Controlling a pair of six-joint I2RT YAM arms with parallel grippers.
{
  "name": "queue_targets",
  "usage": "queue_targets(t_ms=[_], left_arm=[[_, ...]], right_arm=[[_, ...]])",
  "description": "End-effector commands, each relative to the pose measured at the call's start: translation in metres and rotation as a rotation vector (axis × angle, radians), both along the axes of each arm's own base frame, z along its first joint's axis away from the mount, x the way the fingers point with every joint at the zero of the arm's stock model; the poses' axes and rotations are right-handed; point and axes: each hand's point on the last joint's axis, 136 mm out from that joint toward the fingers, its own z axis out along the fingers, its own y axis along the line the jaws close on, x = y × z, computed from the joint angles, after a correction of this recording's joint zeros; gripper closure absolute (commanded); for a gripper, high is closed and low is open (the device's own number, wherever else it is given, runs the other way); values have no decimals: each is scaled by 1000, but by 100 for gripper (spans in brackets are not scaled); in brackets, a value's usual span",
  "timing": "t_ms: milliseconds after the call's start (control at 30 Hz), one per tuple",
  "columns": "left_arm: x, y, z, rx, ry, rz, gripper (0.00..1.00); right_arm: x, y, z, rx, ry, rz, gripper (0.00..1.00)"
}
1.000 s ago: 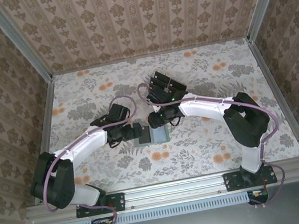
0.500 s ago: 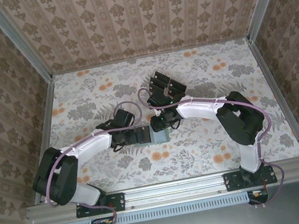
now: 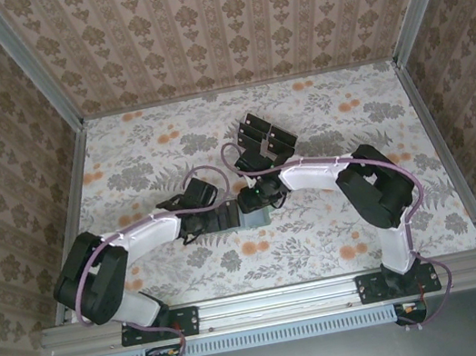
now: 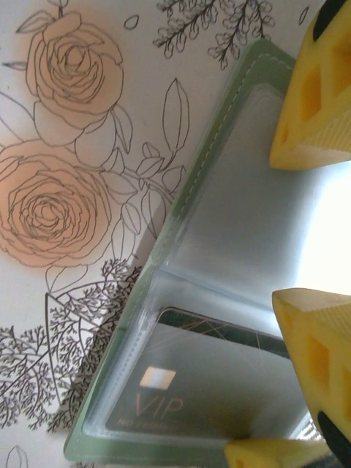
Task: Put the credit cards into the card holder
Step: Flip over the card slot on the card holder.
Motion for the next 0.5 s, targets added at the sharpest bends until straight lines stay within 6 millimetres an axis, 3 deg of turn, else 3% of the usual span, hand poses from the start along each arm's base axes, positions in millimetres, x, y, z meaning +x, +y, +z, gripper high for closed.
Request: queue_targets(t_ms=[0,333,467], left_arm=[[-12,5,-22,26,44,-16,0],[-12,4,-19,20,28,-31,0],[-12,7,-5,11,-6,-32,0]], right_arm=[[-17,7,-21,38,101,-20,49],[-17,27,-25,159,169,-89,46],[-18,27,-29,163,184,-115,44]])
